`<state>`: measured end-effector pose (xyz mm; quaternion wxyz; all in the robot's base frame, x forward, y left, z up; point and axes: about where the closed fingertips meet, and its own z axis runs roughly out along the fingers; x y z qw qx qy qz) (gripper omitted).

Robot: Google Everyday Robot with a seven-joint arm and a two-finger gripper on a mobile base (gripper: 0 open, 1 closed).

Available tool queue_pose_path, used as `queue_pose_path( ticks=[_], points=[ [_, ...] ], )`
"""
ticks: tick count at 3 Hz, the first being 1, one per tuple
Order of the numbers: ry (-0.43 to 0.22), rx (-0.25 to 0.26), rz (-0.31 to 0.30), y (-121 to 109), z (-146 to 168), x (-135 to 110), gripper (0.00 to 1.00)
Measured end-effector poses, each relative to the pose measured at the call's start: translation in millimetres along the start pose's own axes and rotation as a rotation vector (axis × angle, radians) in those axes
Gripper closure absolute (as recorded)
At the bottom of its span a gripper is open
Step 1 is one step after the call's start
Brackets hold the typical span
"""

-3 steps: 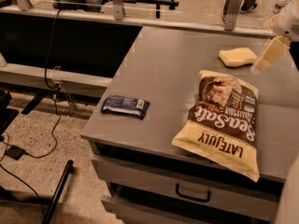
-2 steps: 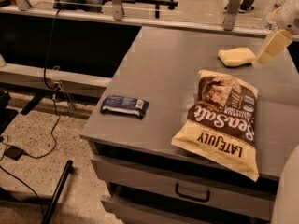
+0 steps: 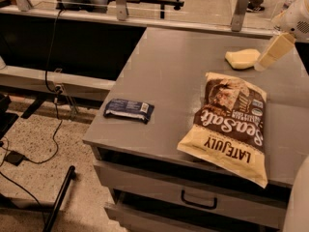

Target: Move sponge near brown chip bag

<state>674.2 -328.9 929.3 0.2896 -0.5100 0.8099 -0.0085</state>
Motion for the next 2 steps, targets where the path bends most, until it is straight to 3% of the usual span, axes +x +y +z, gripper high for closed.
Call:
queue_pose_path(
  ticks=[2],
  points=[
    [-0.063, 0.058, 0.091, -9, 39, -8, 0.00]
  ],
)
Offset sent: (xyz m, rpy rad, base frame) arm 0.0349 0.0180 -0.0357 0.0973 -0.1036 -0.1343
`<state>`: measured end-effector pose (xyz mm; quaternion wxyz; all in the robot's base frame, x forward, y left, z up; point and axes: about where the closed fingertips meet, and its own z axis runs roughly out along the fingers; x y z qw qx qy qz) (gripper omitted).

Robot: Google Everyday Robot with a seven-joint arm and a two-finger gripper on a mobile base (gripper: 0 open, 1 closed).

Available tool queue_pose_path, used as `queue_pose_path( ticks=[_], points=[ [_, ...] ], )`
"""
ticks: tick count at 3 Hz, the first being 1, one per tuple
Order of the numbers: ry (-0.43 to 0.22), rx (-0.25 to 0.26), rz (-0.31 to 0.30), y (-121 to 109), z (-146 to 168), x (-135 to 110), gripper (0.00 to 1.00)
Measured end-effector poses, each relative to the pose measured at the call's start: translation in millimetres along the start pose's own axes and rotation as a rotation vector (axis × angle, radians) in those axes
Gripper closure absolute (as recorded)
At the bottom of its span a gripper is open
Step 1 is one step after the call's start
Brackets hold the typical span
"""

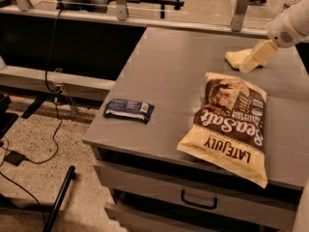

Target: Move sponge near brown chip bag

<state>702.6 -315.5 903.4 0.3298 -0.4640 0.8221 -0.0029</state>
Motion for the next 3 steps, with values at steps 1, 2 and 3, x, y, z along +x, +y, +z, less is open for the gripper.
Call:
queue_pose_path(
  ticks=[1, 2, 3],
  points=[
    [-0.001, 0.039, 0.046, -9, 17, 10, 0.00],
    [-0.018, 0.060, 0.098, -16, 33, 20, 0.03],
    [-0.042, 0.060, 0.133, -20, 43, 21, 0.25]
  ],
)
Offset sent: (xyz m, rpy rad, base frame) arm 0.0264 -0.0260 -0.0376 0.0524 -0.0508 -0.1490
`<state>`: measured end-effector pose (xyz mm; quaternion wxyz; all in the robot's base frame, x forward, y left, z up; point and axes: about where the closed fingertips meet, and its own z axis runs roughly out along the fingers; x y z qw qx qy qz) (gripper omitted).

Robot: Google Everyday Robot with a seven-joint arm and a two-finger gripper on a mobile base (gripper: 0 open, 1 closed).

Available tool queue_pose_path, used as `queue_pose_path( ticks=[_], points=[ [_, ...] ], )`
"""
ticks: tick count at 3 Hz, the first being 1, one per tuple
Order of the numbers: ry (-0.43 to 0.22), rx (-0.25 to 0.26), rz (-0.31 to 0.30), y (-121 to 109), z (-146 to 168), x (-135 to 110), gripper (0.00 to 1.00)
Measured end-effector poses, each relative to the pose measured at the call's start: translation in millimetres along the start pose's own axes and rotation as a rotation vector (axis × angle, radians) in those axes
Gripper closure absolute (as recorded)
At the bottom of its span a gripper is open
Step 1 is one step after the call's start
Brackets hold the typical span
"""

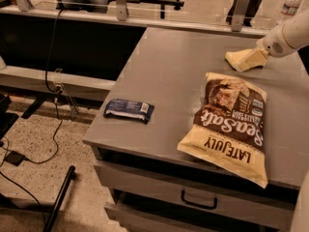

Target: Move sponge near brown chip bag

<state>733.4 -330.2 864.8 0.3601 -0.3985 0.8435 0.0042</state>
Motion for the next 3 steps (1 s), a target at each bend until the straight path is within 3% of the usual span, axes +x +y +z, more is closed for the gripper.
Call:
queue_pose_path(
  ticks=[1, 2, 3],
  points=[
    [-0.004, -0.010, 0.020, 1, 6, 3, 0.50],
    [0.028, -0.013, -0.021, 7, 7, 7, 0.81],
    [0.059, -0.017, -0.075, 15, 4, 10, 1.00]
  ],
)
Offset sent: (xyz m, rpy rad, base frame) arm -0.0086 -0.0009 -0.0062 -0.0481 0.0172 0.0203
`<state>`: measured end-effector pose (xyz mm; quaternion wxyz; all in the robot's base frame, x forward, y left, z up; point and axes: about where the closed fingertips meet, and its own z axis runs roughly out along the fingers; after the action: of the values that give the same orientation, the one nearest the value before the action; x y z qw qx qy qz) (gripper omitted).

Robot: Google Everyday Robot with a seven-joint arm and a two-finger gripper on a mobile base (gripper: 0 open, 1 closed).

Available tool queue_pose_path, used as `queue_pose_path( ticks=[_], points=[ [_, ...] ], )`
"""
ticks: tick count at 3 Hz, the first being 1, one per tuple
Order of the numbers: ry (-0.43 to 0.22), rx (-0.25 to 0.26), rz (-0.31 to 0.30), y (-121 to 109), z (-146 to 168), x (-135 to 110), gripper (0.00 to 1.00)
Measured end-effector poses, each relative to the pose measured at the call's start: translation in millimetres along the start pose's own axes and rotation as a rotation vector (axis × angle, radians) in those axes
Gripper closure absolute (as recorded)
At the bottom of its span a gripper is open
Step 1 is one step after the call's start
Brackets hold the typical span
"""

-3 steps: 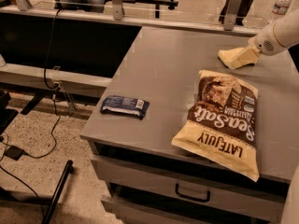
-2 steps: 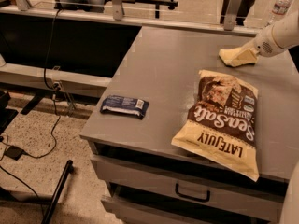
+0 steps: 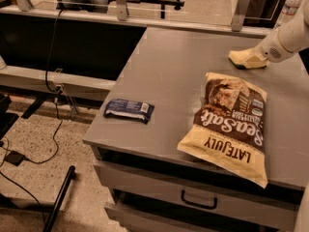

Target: Move sponge near brown chip bag

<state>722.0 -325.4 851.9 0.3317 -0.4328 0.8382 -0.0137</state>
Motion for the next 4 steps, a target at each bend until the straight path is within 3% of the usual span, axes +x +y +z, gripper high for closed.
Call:
queue_pose_path(
  ticks=[2, 4],
  points=[
    [-0.100, -0.054, -0.077, 12, -32, -39, 1.00],
    [-0.228, -0.100, -0.202, 59, -77, -75, 1.00]
  ],
)
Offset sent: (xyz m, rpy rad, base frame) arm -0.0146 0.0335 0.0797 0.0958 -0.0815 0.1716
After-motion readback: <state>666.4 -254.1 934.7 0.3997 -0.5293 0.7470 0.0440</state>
